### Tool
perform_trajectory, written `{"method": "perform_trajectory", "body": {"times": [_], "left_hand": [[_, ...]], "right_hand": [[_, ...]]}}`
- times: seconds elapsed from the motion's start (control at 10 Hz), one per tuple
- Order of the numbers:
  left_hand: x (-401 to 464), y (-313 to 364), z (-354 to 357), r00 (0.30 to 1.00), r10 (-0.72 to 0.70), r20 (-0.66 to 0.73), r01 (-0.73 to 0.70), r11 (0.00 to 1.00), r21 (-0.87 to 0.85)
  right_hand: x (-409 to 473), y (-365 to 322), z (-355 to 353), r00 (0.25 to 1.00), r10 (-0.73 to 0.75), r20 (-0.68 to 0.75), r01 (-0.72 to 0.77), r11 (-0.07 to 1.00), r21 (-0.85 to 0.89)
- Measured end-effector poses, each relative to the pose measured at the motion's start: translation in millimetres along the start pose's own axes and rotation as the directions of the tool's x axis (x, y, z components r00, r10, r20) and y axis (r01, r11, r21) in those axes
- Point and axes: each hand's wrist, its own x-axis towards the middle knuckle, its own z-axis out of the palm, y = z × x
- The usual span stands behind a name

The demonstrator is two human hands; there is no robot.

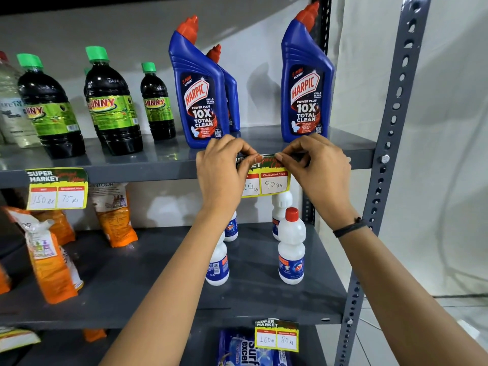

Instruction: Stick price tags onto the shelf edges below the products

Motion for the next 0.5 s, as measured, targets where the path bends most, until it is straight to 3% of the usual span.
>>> {"method": "perform_trajectory", "body": {"times": [0.3,0.4,0.5], "left_hand": [[2,-1,-4,0.994,0.021,0.103,-0.023,1.000,0.017],[11,-1,-12,0.977,0.062,0.204,-0.060,0.998,-0.014],[20,2,-20,0.970,0.123,0.210,-0.129,0.992,0.012]], "right_hand": [[-3,1,2,1.000,0.001,0.030,0.001,0.999,-0.045],[1,0,-3,0.999,-0.013,0.051,0.018,0.993,-0.114],[11,-6,-6,0.999,-0.051,0.011,0.052,0.984,-0.168]]}}
